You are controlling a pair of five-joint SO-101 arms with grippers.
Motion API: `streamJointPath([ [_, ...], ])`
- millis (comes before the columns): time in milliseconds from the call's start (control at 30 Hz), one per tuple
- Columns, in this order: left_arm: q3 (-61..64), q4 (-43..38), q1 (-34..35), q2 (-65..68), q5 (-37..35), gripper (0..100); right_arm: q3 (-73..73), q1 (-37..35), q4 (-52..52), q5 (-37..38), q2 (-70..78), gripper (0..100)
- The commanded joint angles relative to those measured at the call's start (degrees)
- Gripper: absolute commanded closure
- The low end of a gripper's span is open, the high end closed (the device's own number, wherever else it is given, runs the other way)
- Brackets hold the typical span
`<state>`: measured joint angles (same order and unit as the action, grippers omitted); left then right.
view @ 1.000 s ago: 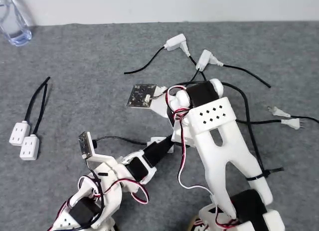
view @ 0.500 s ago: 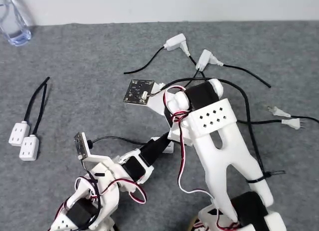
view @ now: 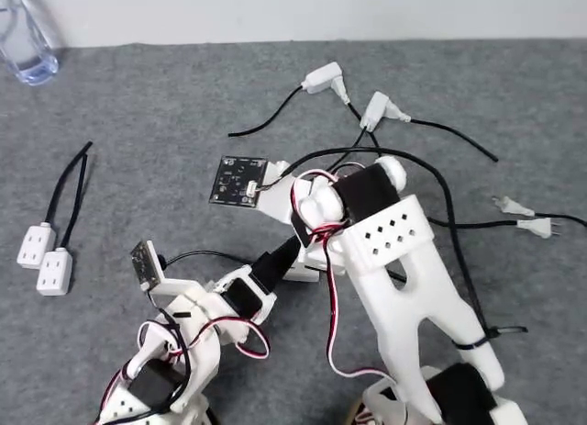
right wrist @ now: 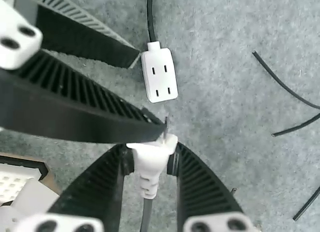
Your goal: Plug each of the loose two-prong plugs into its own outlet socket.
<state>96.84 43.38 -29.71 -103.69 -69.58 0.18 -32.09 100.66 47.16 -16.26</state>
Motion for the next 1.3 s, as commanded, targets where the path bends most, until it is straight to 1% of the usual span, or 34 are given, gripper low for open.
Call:
streamJointPath([
  [0, -0.4, -1.1, 0.4, -0.4, -0.1, 73, -1.7, -1.5, 2.1, -0.1, -2.4, 99.0],
  [233, -0.4, -1.1, 0.4, -0.4, -0.1, 73, -1.8, -1.6, 2.2, -0.1, -2.7, 99.0],
  [533, -0.4, -1.1, 0.4, -0.4, -0.1, 73, -1.4, -1.8, 2.2, -0.2, -8.7, 99.0],
  [1267, -0.4, -1.1, 0.4, -0.3, -0.1, 73, -2.7, -1.9, 2.2, -2.2, -9.2, 99.0],
])
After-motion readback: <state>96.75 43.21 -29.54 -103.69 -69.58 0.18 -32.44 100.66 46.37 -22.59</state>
